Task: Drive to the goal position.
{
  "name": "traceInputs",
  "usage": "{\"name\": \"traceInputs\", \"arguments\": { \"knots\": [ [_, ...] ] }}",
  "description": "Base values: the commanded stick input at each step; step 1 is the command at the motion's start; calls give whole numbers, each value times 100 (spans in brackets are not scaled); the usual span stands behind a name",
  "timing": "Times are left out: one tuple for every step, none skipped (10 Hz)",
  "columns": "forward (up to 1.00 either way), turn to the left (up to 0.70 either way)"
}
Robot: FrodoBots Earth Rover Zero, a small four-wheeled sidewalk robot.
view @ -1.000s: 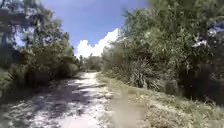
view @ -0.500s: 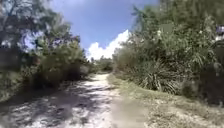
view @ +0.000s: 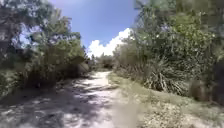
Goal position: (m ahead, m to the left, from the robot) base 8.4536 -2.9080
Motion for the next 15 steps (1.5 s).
{"name": "traceInputs", "arguments": {
  "knots": [
    [50,0],
    [50,0],
    [50,0],
    [50,0],
    [50,26],
    [50,50],
    [50,50],
    [50,25],
    [50,0],
    [50,0],
    [50,0],
    [50,25],
    [50,50],
    [50,30],
    [50,3]
  ]
}}
